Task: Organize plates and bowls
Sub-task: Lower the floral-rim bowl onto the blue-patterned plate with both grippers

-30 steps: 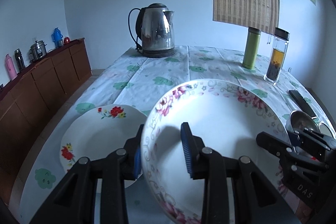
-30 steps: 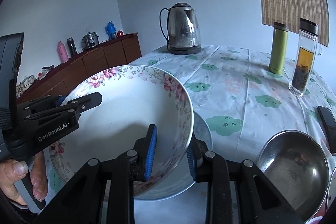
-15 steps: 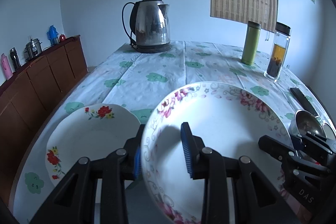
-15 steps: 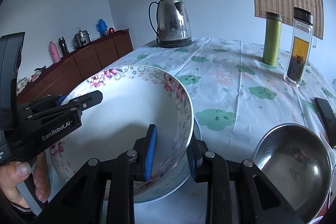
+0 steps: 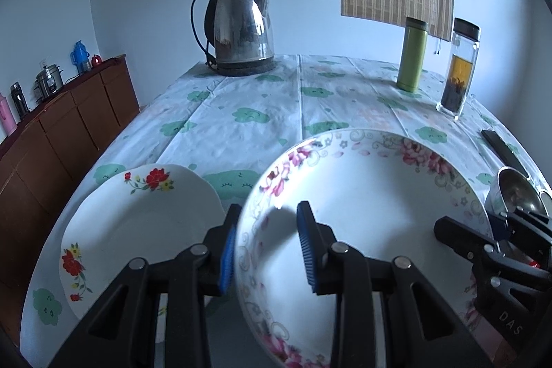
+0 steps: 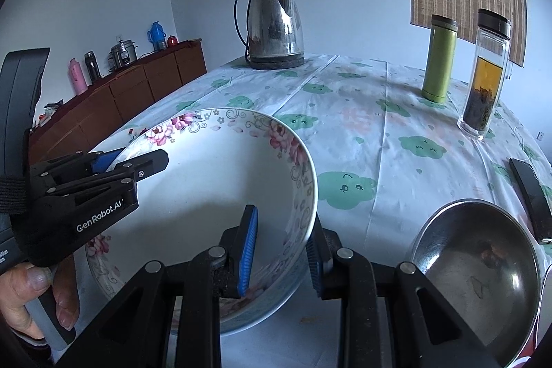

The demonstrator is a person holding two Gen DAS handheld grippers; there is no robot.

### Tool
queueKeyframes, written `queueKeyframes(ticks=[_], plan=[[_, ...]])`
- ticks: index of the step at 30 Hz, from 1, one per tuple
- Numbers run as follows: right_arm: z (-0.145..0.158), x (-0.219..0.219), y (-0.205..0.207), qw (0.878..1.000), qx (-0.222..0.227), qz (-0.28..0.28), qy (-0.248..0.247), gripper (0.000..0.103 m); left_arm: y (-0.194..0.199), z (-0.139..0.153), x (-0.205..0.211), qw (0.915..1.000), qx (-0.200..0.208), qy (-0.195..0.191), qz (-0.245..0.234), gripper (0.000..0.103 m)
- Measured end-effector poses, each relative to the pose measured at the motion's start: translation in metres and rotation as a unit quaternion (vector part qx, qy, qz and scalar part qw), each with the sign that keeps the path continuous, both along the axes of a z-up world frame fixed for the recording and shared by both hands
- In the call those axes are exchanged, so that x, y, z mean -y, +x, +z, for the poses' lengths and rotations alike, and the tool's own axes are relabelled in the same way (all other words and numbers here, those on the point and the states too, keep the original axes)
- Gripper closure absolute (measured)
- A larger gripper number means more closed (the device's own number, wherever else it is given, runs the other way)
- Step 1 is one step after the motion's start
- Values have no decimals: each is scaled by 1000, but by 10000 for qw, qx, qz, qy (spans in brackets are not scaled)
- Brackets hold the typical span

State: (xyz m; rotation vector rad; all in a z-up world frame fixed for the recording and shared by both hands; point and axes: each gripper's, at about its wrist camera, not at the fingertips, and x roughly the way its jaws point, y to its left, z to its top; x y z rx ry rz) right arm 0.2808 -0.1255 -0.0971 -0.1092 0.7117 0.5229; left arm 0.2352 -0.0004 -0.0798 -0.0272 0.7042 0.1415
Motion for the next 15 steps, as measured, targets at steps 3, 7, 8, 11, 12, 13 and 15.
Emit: queueKeyframes(ticks=[3, 7, 8, 11, 12, 13, 15], plan=[[-1, 0, 1, 10000, 11, -26, -53, 74, 1, -1, 0, 10000, -33, 3, -10, 72], [-2, -1, 0, 9999, 18, -23, -98, 74, 3, -3, -1, 10000, -69, -9, -8, 72], [-2, -1, 1, 9999, 15, -19, -110, 74, 3, -4, -1, 10000, -78, -20, -4, 72], [-3, -4, -1, 9998, 38, 10, -188, 74, 3, -6, -2, 9999, -117, -25, 15, 73], [-3, -5, -1, 9997, 69, 16, -239, 74, 4, -7, -2, 9999, -135, -21, 15, 73], [-3, -7, -2, 9994, 114, 24, -318, 74, 4, -8, -2, 9999, -145, -23, 16, 73], [-4, -9, -3, 9991, 139, 41, -396, 74, 4, -9, -3, 9998, -173, -36, 25, 73]])
